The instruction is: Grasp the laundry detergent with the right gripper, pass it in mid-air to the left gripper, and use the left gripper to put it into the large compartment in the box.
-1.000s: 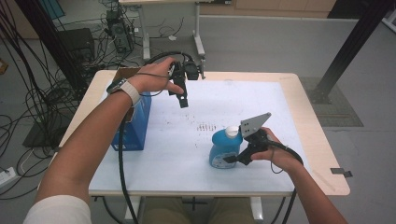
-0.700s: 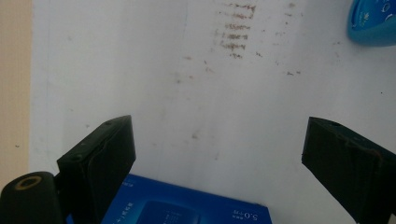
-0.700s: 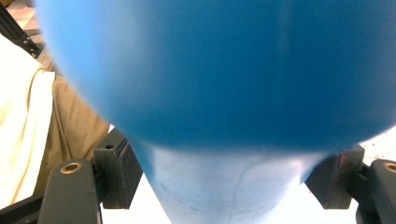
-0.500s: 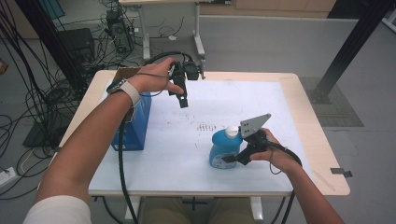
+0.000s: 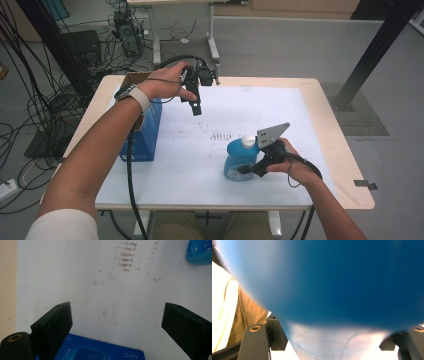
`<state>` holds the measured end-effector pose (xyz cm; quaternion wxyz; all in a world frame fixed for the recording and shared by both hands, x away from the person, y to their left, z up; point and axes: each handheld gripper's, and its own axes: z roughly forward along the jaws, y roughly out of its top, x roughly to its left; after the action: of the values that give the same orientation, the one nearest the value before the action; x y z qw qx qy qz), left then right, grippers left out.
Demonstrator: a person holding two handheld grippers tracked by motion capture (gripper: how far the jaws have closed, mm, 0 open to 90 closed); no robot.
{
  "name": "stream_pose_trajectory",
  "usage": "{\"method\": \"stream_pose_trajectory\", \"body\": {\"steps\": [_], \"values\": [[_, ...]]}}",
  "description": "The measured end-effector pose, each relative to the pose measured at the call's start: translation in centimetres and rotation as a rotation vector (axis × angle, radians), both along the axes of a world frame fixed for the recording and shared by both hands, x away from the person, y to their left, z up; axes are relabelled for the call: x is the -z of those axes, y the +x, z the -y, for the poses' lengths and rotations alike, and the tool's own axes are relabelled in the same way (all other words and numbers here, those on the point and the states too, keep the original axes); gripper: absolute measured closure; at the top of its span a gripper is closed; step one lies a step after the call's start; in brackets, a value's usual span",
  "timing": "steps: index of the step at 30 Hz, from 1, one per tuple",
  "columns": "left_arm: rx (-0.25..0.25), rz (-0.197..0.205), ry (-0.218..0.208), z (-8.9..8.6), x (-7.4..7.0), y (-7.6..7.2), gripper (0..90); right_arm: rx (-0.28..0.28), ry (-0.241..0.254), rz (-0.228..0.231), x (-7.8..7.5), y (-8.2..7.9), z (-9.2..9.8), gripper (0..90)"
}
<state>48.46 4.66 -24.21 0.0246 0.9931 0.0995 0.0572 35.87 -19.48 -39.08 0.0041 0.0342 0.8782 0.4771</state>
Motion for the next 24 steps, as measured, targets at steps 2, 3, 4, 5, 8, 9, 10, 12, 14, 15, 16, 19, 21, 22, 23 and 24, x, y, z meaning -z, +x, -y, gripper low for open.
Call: {"method": "stream_pose_trajectory", "body": {"steps": [2, 3, 4, 5, 8, 9, 10, 12, 14, 15, 16, 19, 21, 22, 23, 24], "values": [[-0.002, -0.001, 0.000, 0.00, 0.01, -0.02, 10.1, -0.001, 0.001, 0.000, 0.05, -0.03, -0.07, 28.6], [-0.002, -0.001, 0.000, 0.01, 0.00, -0.02, 10.1, -0.001, 0.000, 0.001, 0.05, -0.03, -0.08, 28.6], [0.000, -0.001, 0.000, 0.01, -0.01, 0.00, 10.1, 0.000, 0.003, 0.000, 0.06, -0.03, -0.08, 28.6], [-0.002, -0.002, 0.001, 0.01, 0.01, -0.01, 10.0, 0.002, 0.006, 0.002, 0.05, -0.02, -0.06, 29.0], [-0.001, -0.002, -0.001, 0.04, 0.04, -0.02, 10.0, 0.007, 0.021, 0.006, 0.05, 0.03, 0.06, 29.7], [-0.001, -0.002, -0.001, 0.04, 0.04, -0.02, 10.0, 0.007, 0.021, 0.006, 0.05, 0.03, 0.06, 29.7], [-0.001, -0.002, -0.001, 0.04, 0.04, -0.01, 10.1, 0.007, 0.020, 0.005, 0.08, -0.03, 0.05, 29.8], [0.000, -0.002, 0.001, 0.05, 0.02, 0.01, 10.1, 0.005, 0.020, 0.005, 0.12, -0.05, 0.03, 29.9], [0.000, -0.002, 0.000, 0.04, 0.03, 0.01, 10.1, 0.006, 0.023, 0.006, 0.18, -0.04, 0.01, 29.9], [-0.001, -0.002, 0.000, 0.04, 0.06, -0.01, 10.0, 0.007, 0.024, 0.007, 0.19, -0.02, 0.01, 29.9], [0.000, -0.002, 0.000, 0.04, 0.07, 0.00, 10.1, 0.008, 0.026, 0.008, 0.20, -0.01, 0.01, 29.9], [-0.001, -0.003, 0.001, 0.02, 0.05, 0.02, 10.0, 0.009, 0.026, 0.010, 0.22, -0.04, -0.03, 30.7], [-0.002, -0.003, -0.001, 0.04, 0.06, -0.02, 10.1, 0.008, 0.029, 0.011, 0.27, -0.07, -0.09, 31.1], [0.000, -0.002, -0.001, 0.06, 0.06, -0.02, 10.1, 0.008, 0.029, 0.012, 0.29, -0.08, -0.11, 31.3], [-0.003, -0.002, -0.002, 0.06, 0.08, -0.05, 10.1, 0.009, 0.033, 0.012, 0.33, -0.09, -0.14, 31.6], [-0.002, -0.002, 0.000, 0.07, 0.08, -0.04, 10.1, 0.009, 0.035, 0.012, 0.36, -0.10, -0.14, 31.9]]}}
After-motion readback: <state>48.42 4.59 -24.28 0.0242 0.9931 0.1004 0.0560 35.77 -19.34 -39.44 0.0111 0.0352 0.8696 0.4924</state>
